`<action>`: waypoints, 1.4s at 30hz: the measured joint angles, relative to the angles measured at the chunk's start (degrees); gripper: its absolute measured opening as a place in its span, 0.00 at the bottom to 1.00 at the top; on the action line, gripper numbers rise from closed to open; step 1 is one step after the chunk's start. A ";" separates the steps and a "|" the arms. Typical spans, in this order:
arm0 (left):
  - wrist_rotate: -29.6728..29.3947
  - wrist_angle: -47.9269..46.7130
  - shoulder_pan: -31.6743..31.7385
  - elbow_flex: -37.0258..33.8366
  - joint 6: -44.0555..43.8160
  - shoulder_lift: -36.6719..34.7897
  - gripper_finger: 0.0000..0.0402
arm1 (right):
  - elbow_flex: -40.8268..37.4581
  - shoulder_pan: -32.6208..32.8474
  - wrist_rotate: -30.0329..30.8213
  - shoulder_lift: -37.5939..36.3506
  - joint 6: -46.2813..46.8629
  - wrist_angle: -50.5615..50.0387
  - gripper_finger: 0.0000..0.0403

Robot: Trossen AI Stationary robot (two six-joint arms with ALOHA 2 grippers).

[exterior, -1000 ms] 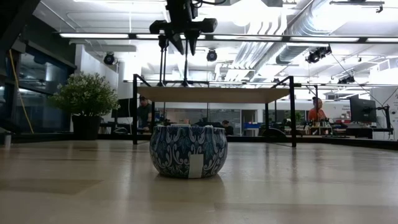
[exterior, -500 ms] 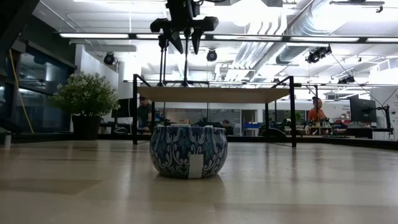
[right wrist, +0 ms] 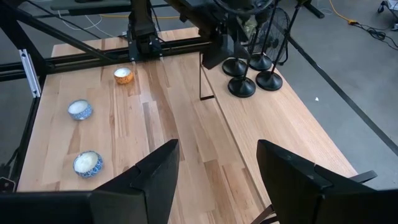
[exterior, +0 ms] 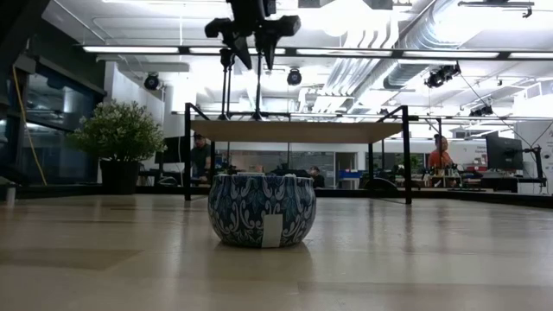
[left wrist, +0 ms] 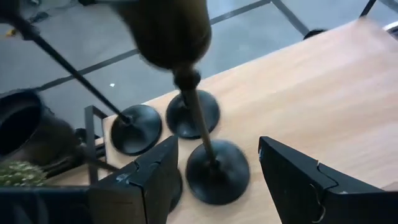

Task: Pick & Place candle stick holders
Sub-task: Put the orange scented candle on the shelf

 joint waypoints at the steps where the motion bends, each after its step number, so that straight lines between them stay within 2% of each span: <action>1: -0.39 -0.96 -0.09 -0.06 -0.12 -0.33 0.54 | 0.00 -0.01 0.00 0.00 0.00 0.00 0.52; 9: -3.27 -3.74 -3.44 -0.05 -1.97 -1.65 0.54 | 0.00 -0.01 0.00 0.00 0.00 0.00 0.52; 18: -9.56 -12.26 -12.11 0.00 -7.98 -2.55 0.54 | 0.00 -0.01 0.00 0.02 0.00 0.02 0.52; 24: -9.59 -15.80 -17.53 -0.04 -9.77 -3.02 0.54 | 0.00 -0.01 0.00 0.00 0.00 0.01 0.52; 28: -8.01 -21.37 -20.75 -0.07 -14.65 -2.98 0.54 | 0.00 0.00 0.00 0.01 0.00 0.00 0.52; 30: -5.74 -20.77 -22.28 -0.60 -15.16 -3.12 0.54 | 0.00 0.00 0.00 0.02 0.00 0.00 0.52; 34: 2.42 -20.93 -24.29 -1.44 -18.80 -4.45 0.54 | 0.00 0.01 0.00 0.00 0.00 0.00 0.52; 42: 26.35 -20.99 -24.77 -10.68 -31.77 -7.09 0.54 | 0.00 0.01 0.00 0.02 0.00 0.02 0.52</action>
